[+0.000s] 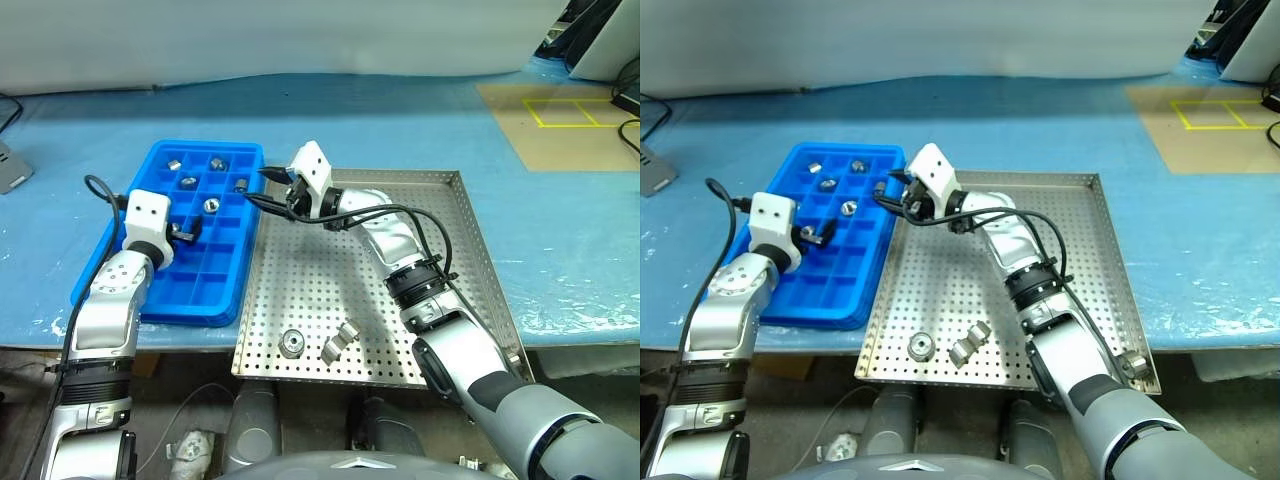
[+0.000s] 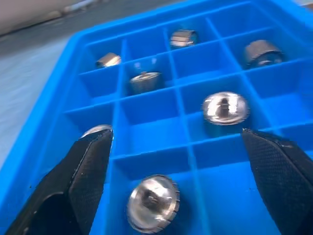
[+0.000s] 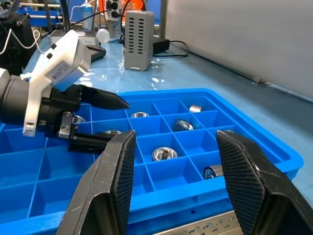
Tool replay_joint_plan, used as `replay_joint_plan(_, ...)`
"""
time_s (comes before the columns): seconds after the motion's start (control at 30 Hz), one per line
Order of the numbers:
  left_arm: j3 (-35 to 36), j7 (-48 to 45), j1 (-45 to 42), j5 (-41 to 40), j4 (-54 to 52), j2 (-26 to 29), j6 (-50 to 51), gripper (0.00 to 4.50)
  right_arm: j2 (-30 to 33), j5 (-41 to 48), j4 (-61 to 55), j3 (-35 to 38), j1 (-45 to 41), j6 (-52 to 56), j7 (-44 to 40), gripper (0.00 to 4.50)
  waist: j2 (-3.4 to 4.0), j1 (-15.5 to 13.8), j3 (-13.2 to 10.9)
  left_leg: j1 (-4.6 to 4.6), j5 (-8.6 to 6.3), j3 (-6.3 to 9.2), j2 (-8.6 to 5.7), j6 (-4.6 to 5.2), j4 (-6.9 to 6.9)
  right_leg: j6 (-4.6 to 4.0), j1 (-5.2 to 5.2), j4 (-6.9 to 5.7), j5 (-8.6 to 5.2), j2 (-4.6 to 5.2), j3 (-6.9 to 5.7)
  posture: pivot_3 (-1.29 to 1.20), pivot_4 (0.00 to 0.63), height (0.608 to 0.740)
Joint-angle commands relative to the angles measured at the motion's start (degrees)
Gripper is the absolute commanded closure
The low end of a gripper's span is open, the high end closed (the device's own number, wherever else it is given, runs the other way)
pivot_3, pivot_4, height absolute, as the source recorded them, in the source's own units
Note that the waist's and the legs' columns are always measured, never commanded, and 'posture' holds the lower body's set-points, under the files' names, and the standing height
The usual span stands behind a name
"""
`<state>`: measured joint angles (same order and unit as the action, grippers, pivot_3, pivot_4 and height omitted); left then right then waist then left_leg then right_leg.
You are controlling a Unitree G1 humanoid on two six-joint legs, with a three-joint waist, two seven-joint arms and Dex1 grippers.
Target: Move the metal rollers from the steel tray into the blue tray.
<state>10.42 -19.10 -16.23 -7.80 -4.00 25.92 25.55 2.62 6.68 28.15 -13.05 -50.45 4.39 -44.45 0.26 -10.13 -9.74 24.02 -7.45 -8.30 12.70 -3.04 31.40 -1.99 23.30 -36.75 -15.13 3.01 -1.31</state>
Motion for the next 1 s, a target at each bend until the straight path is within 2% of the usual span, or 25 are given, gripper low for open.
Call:
replay_joint_plan(0.03, -2.69, -8.13, -1.94, -4.57, -9.08, 2.2, -1.05, 0.06, 1.01, 0.09, -4.4, 0.96, 0.69, 0.54, 0.46, 1.79, -0.01, -0.05, -0.01, 0.01, 0.0, 0.0, 0.0, 0.0, 0.01, 0.0, 0.0, 0.0, 0.0, 0.0, -0.01, 0.2, 0.15, 0.74)
replay_joint_plan(0.17, -7.09, -18.61, -2.76, -6.69, -11.67, 7.07, -2.02, 0.06, 5.23, 2.08, -10.72, 1.77, 2.71, 4.65, -2.41, 1.79, -0.01, 0.24, -0.01, -0.03, 0.01, -0.03, -0.01, -0.01, 0.01, 0.0, 0.0, -0.02, 0.0, 0.0, 0.03, 0.14, 0.15, 0.74)
replay_joint_plan(0.3, -10.98, -29.32, -10.49, -9.77, -8.14, 9.94, -2.01, 0.06, 13.66, 4.14, -19.68, 4.3, 7.02, 10.53, -5.94, 1.79, -0.02, 0.42, -0.01, -0.06, 0.02, -0.05, -0.02, -0.02, 0.03, 0.01, -0.04, -0.04, 0.0, -0.02, 0.04, 0.04, 0.15, 0.74)
replay_joint_plan(0.47, -17.18, -41.67, -20.01, -8.11, 2.15, 11.33, -7.12, 0.06, 19.99, 3.97, -27.61, 7.37, 13.51, 15.64, -2.98, 1.79, -0.01, 2.23, -0.01, -0.2, 0.05, -0.14, -0.06, -0.04, 0.15, 0.1, -0.18, -0.03, 0.06, -0.01, 0.16, -0.07, 0.15, 0.74)
replay_joint_plan(0.6, -20.14, -46.38, -23.87, -6.27, 8.98, 9.82, -12.51, 0.06, 20.09, 4.62, -35.68, 8.39, 19.41, 20.43, 1.08, 1.79, -0.01, 4.96, -0.01, -0.42, 0.05, -0.18, -0.11, -0.03, 0.05, 0.1, -0.27, -0.04, 0.06, -0.06, 0.35, -0.15, 0.15, 0.74)
replay_joint_plan(0.77, -20.87, -51.16, -20.7, -8.28, 6.44, 9.47, -13.79, 0.06, 21.06, 6.13, -45.52, 8.43, 26.0, 26.81, 3.34, 1.79, -0.01, 7.0, -0.01, -0.5, 0.05, -0.2, -0.09, -0.02, -0.12, 0.07, -0.25, 0.0, 0.06, -0.16, 0.43, -0.19, 0.15, 0.74)
replay_joint_plan(1.0, -19.7, -56.74, -11.81, -10.45, -0.26, 13.67, -15.06, 0.06, 26.0, 10.35, -53.76, 10.57, 31.89, 34.45, 2.62, 1.79, 0.01, 7.73, -0.02, -0.7, 0.02, -0.3, -0.04, 0.02, -0.16, 0.04, -0.4, 0.03, 0.03, -0.15, 0.47, -0.21, 0.15, 0.74)
